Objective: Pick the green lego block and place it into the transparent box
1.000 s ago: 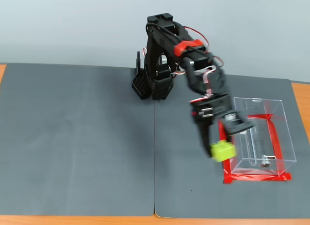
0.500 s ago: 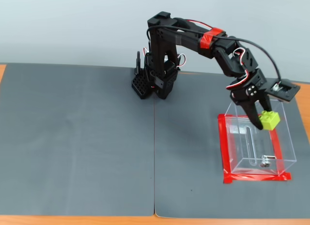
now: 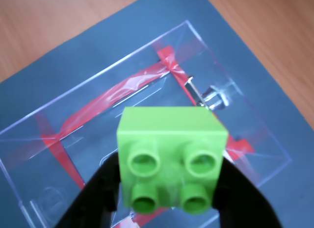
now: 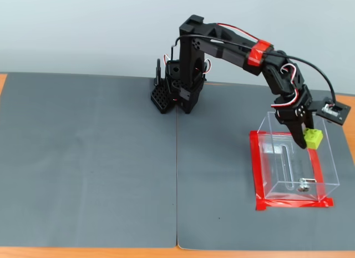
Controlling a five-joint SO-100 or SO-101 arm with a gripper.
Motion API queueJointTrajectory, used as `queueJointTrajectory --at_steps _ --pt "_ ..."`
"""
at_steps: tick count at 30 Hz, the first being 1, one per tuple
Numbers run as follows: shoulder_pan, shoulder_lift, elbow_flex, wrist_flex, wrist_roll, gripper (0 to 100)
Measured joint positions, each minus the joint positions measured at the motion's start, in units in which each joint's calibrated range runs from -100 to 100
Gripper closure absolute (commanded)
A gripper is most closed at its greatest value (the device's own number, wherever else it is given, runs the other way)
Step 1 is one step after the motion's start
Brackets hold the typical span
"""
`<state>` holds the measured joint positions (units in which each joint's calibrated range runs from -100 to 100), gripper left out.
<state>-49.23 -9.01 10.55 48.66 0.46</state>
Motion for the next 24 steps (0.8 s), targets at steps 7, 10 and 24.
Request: queueJointTrajectory --at_steps 7,10,24 --pt "-0.66 3.57 0.0 0.0 0.15 93" --pt "-0.59 3.82 0.0 0.0 0.05 92" --pt "-0.59 3.82 0.0 0.0 0.24 70"
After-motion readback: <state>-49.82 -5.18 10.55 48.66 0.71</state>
